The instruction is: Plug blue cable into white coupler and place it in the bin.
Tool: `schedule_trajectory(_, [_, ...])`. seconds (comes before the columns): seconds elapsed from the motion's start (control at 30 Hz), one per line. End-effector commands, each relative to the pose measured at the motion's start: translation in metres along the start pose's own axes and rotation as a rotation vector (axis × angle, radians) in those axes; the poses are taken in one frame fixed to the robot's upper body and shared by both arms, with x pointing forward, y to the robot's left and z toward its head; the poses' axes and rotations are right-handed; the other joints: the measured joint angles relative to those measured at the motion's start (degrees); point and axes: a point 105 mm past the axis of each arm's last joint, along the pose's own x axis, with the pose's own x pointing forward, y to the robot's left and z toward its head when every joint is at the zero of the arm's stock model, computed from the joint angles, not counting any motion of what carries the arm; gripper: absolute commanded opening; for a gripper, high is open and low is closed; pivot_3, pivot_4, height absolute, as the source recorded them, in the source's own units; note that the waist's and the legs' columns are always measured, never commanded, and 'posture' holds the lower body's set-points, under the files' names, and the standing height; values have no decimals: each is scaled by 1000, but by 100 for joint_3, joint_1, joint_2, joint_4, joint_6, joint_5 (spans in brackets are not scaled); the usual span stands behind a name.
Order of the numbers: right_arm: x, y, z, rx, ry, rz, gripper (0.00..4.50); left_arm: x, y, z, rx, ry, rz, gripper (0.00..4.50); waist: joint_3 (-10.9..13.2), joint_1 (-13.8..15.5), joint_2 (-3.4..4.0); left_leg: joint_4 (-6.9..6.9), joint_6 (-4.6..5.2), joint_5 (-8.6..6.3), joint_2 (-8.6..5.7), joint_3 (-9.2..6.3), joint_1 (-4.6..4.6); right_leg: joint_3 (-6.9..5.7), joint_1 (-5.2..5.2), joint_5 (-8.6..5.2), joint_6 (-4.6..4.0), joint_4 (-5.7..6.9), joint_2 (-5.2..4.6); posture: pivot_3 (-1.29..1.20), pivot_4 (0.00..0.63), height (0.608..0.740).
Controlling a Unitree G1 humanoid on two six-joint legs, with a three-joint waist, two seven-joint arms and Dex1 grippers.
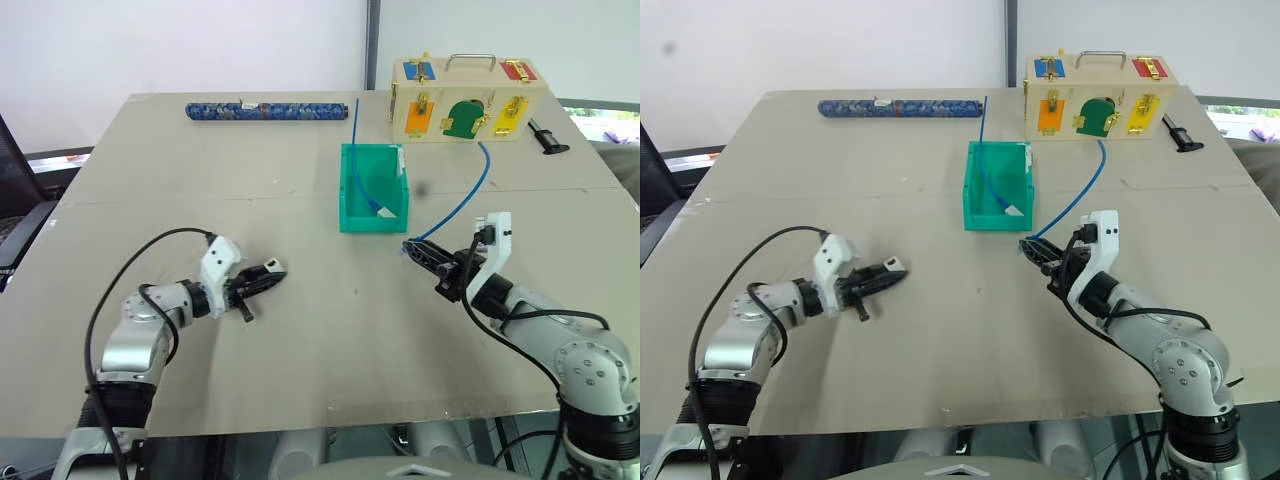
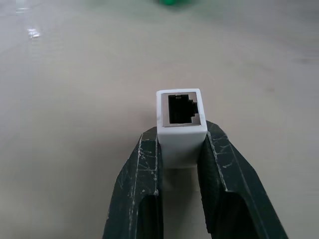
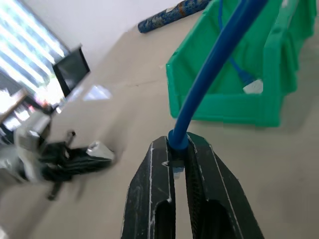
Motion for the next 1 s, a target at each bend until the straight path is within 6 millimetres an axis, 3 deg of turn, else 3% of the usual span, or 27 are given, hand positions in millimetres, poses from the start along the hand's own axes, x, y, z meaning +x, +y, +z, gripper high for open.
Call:
schedule_trajectory(0.03, [-3, 16, 16, -167, 10, 140, 0, 27, -26, 31, 91, -21, -215, 347, 2, 9, 2, 1, 0, 0, -4, 0, 0, -1, 0, 0, 0, 0, 0, 0, 150, 740])
schedule_trajectory(0.2, [0, 20, 20, -402, 113, 269, 0, 69, -39, 43, 212, 23, -338, 347, 3, -11, 1, 7, 0, 0, -7, 1, 4, 0, 4, 0, 2, 2, 4, 0, 150, 740])
schedule_trajectory(0.33, [14, 17, 21, -525, 164, 332, 0, 89, -42, 38, 283, 73, -395, 347, 5, -44, 1, 2, 1, 0, 0, -2, 1, -1, -1, 0, 0, 3, 11, 0, 150, 740])
schedule_trajectory(0.6, [45, 21, 6, -634, 228, 442, 0, 98, -38, 28, 354, 119, -427, 347, 5, -17, 0, 7, 1, 0, -3, -1, -4, 0, -2, 0, 0, 1, 8, 0, 150, 740])
schedule_trajectory(1.0, [59, 22, -30, -608, 329, 518, 0, 96, -41, 28, 348, 109, -422, 347, 4, -7, 0, 13, 0, 0, -6, -6, -3, -2, -2, 1, 0, 8, 6, 0, 150, 740])
